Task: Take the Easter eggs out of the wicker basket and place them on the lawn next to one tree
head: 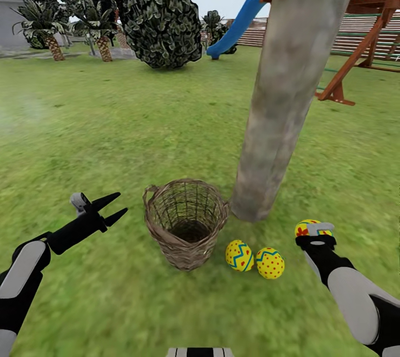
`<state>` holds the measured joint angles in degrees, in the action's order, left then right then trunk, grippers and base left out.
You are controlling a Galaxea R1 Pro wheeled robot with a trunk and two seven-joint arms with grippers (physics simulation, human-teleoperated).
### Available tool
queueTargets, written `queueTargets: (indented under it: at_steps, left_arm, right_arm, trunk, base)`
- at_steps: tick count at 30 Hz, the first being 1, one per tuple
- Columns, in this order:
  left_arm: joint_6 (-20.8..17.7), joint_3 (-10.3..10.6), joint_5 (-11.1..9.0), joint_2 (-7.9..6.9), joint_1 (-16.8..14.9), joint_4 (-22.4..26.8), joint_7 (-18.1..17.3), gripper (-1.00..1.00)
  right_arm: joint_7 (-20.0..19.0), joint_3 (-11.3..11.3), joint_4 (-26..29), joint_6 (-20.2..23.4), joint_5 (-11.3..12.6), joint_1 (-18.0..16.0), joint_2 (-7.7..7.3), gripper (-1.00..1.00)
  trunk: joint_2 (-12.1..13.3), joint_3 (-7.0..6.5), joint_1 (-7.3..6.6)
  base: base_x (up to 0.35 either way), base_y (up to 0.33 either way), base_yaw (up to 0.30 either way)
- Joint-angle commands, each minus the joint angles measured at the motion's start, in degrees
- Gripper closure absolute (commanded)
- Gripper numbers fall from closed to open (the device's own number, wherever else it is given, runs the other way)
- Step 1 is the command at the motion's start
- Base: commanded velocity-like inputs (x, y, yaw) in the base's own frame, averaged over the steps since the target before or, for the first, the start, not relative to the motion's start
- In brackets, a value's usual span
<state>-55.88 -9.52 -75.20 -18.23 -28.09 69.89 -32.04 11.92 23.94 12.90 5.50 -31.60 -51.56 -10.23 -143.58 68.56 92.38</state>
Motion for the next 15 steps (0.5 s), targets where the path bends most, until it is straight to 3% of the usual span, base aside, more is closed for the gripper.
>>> queueTargets:
  at_steps: [1,11,15]
  left_arm:
    - [-0.28,-0.06,0.06,-0.03,-0.04,-0.01,-0.22,-1.0]
    - [-0.29,-0.13,-0.29,-0.33,0.05,0.2,-0.34,-1.0]
    - [-0.28,-0.1,-0.3,-0.36,0.05,0.16,-0.38,-1.0]
  right_arm:
    - [0.02,0.16,0.03,0.38,-0.48,-0.03,0.07,1.0]
    - [-0.48,-0.15,0.26,0.27,-1.17,0.05,0.29,1.0]
    - [2.63,-0.29,-0.23,1.4,-1.57,0.05,0.43,1.0]
  trunk:
    - [-0.02,0.04,-0.01]
    - [-0.12,1.82,0.19]
    - [-0.18,2.7,0.3]
  base:
    - [0.0,-0.024,0.0]
    - [0.0,-0.002,0.0]
    - [0.0,0.0,0.0]
